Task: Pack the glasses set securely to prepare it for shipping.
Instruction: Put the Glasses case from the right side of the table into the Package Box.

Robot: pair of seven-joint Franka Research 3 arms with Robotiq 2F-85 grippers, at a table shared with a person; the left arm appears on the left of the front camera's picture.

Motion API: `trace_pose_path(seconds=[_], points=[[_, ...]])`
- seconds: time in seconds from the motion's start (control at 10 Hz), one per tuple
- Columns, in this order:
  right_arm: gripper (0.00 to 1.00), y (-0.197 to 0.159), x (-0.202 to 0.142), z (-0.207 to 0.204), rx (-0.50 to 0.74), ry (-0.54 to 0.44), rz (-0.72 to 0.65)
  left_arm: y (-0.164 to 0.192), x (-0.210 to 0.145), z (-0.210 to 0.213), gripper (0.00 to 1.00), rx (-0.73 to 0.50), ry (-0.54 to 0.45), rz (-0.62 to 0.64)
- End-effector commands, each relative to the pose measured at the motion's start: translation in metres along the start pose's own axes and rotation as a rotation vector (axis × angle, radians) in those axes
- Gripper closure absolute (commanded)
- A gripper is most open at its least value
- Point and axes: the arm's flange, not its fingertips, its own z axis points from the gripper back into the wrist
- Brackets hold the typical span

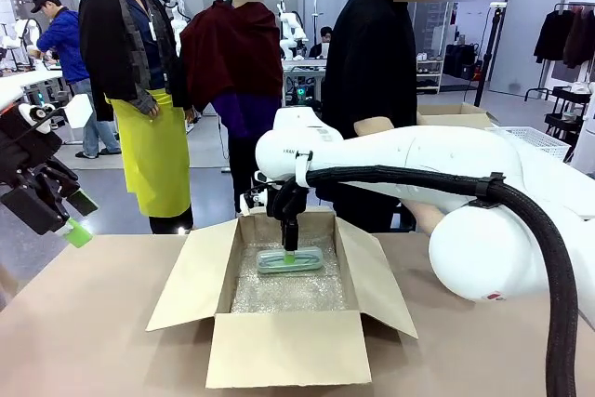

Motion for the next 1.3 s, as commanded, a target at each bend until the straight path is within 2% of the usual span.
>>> trace_pose_path(seconds=[0.0, 0.3, 0.4, 0.5, 0.7, 0.8, 0.9, 1.2], points=[[0.02, 0.001, 0.002, 0.0, -0.005, -0.001, 0.001, 0.001, -0.002, 0.002, 0.0, -0.009, -0.007, -0.018], [0.02, 0.0, 0.0, 0.0, 0.0, 0.0, 0.0, 0.001, -0.002, 0.002, 0.0, -0.009, -0.007, -0.018], [0.02, 0.022, -0.001, 0.024, -0.021, -0.015, -0.045, 0.001, -0.002, 0.002, 0.0, -0.009, -0.007, -0.018], [0.02, 0.05, -0.008, 0.048, -0.062, 0.017, -0.094, 0.001, -0.002, 0.002, 0.0, -0.009, -0.007, -0.018], [0.02, 0.097, -0.025, 0.087, -0.108, -0.012, -0.186, 0.001, -0.002, 0.002, 0.0, -0.009, -0.007, -0.018], [0.02, 0.125, -0.045, 0.106, -0.129, -0.042, -0.247, 0.001, -0.002, 0.002, 0.0, -0.009, -0.007, -0.018], [0.02, 0.138, -0.06, 0.114, -0.162, -0.041, -0.3, 0.001, -0.002, 0.002, 0.0, -0.009, -0.007, -0.018], [0.02, 0.185, -0.153, 0.148, -0.21, -0.171, -0.51, 0.001, -0.002, 0.002, 0.0, -0.009, -0.007, -0.018]])
